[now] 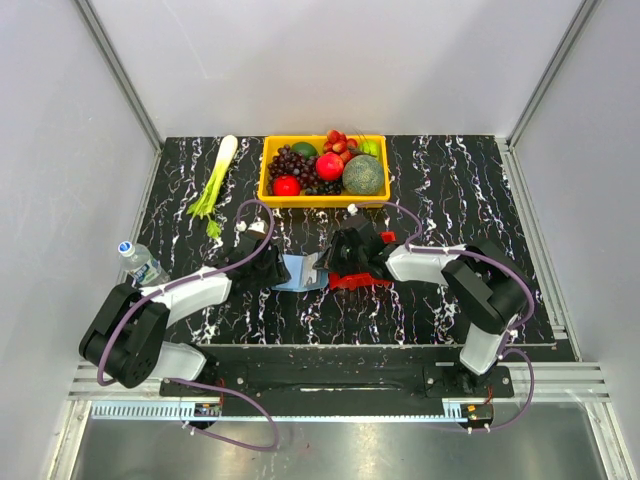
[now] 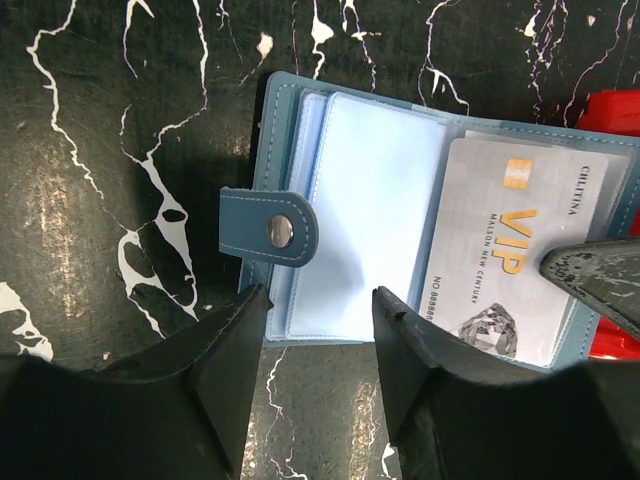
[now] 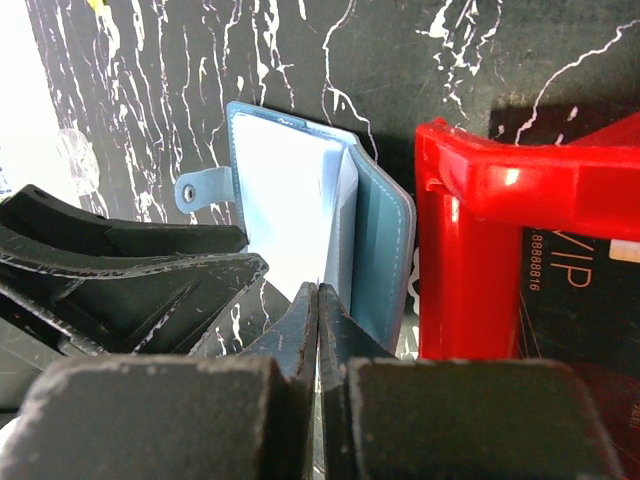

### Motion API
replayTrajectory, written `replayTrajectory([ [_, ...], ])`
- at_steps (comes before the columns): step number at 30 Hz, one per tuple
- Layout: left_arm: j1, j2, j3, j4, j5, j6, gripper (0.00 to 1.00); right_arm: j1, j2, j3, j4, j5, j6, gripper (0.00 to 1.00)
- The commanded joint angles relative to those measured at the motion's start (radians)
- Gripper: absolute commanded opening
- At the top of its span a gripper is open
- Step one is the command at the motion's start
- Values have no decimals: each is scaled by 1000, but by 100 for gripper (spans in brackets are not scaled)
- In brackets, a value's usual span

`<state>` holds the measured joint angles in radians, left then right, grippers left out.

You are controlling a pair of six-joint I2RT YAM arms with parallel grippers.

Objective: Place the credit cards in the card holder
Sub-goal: Insert the credit card into the card holder.

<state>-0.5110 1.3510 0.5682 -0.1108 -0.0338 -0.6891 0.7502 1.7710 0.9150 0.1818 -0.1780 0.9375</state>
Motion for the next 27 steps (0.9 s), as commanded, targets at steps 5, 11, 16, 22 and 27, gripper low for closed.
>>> replayTrajectory([
  [5, 12, 17, -11, 11, -8, -4, 53, -6, 22, -1, -25, -3, 60, 0],
  [11, 11, 28, -22, 19, 8, -12, 53, -6, 57, -28, 122, -69, 73, 0],
  [16, 12, 19, -33, 25, 18, -20, 53, -6, 76, -25, 134, -67, 81, 0],
  [22, 12, 16, -41, 17, 20, -20, 53, -6, 107, -5, 154, -87, 77, 0],
  [27, 12, 4, -50, 10, 12, -20, 53, -12, 119, 16, 142, -83, 61, 0],
])
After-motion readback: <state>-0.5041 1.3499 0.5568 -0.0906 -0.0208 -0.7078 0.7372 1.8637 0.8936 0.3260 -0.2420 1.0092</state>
